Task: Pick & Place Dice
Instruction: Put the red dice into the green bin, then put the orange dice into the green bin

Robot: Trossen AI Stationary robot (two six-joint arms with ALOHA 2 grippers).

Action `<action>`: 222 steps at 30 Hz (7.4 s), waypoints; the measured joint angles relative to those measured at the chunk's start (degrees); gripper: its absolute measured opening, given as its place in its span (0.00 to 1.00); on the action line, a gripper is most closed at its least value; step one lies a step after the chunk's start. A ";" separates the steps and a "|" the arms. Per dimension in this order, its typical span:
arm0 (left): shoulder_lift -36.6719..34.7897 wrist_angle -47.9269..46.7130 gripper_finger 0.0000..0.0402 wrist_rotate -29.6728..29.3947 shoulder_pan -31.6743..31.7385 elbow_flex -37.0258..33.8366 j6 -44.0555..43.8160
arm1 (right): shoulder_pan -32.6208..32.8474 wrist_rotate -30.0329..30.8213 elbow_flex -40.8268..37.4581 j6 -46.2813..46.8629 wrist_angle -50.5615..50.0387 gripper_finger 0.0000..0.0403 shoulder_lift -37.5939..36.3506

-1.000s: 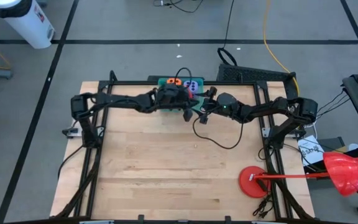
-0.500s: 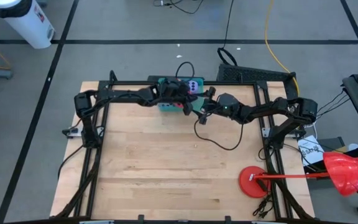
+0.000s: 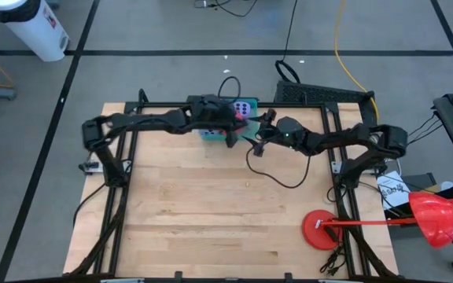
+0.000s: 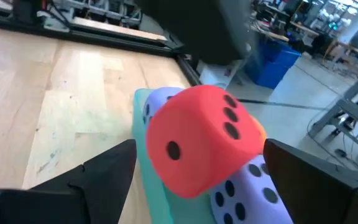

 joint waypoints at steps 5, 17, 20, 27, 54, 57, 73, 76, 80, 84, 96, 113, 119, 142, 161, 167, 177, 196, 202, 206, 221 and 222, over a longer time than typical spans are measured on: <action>-13.45 -3.85 0.00 -2.29 -3.96 -6.18 5.14 | -0.93 -0.63 -2.51 2.47 -6.33 0.84 -7.96; -49.47 1.41 0.00 -6.66 -9.86 -38.26 0.72 | -6.00 -25.53 -14.19 13.03 -6.23 0.84 -22.34; -55.16 1.42 0.00 -8.90 -12.27 -43.95 -0.26 | -6.27 -28.48 -16.05 12.99 -6.21 0.84 -22.32; -62.18 6.12 0.00 -18.48 -18.26 -55.10 -2.79 | -5.92 -22.74 -22.09 15.33 -1.85 0.84 -22.03; -62.38 26.36 0.06 -16.97 -20.87 -65.66 -1.75 | -0.92 -9.43 -12.47 16.90 0.37 0.60 8.48; -62.36 26.23 0.06 -16.96 -20.88 -65.66 -1.69 | -0.41 -8.89 -10.82 16.27 0.37 0.60 10.44; -62.38 25.81 0.06 -15.39 -20.97 -65.66 -1.78 | -0.23 -9.00 -9.97 14.61 0.14 0.33 11.93; -62.38 25.81 0.06 -15.39 -20.97 -65.66 -1.82 | -0.23 -8.96 -9.97 14.46 -0.30 0.28 11.93; -62.38 25.81 0.06 -15.41 -20.97 -65.66 -1.88 | -0.23 -8.96 -9.98 13.84 -0.57 0.22 11.93; -62.38 25.86 0.06 -15.39 -20.97 -65.66 -1.95 | -0.23 -8.92 -9.99 13.77 -0.46 0.17 11.93; -62.38 25.90 0.06 -15.39 -20.97 -65.66 -2.23 | -0.23 -8.92 -9.99 13.75 -0.13 0.14 11.93; -62.36 26.08 0.06 -15.43 -20.97 -65.64 -2.55 | -1.80 -5.08 -5.27 14.38 -3.15 0.13 -2.73; -62.36 27.08 0.06 -15.47 -20.97 -65.64 -2.34 | -6.72 -2.89 3.07 11.82 -17.35 0.13 -0.50; -61.82 23.01 0.05 -22.56 -21.01 -63.92 -12.99 | -3.45 4.27 3.52 0.35 -16.04 0.68 0.74; -27.53 12.28 0.01 -18.66 -13.06 -27.52 -7.41 | -2.11 7.20 3.52 -11.04 -11.36 0.63 0.26; -16.85 10.66 0.00 -14.62 -7.44 -19.32 -8.58 | -2.11 7.17 3.52 -11.67 -11.30 0.63 0.26; -2.09 10.04 0.00 -9.30 -2.20 -9.15 -11.09 | -2.11 6.86 3.52 -11.69 -8.51 0.63 0.26; 9.70 -0.35 0.00 -7.39 0.37 4.74 -9.68 | -2.06 9.92 3.50 -11.69 -7.05 0.63 0.26; 9.70 -1.57 0.00 -6.54 0.64 4.74 -9.96 | -1.44 10.22 3.50 -13.68 -7.39 0.63 0.26; 9.56 -1.54 0.00 -6.57 0.33 4.73 -7.47 | -1.36 10.31 3.50 -12.95 -7.59 0.63 0.26; -20.75 -13.43 0.00 -15.44 -12.86 -2.30 6.89 | -1.91 -4.28 3.50 0.99 -23.12 0.63 -11.21; -23.29 -12.90 0.00 -15.81 -14.38 -4.59 6.87 | -1.91 -7.82 3.50 2.11 -24.34 0.63 -12.22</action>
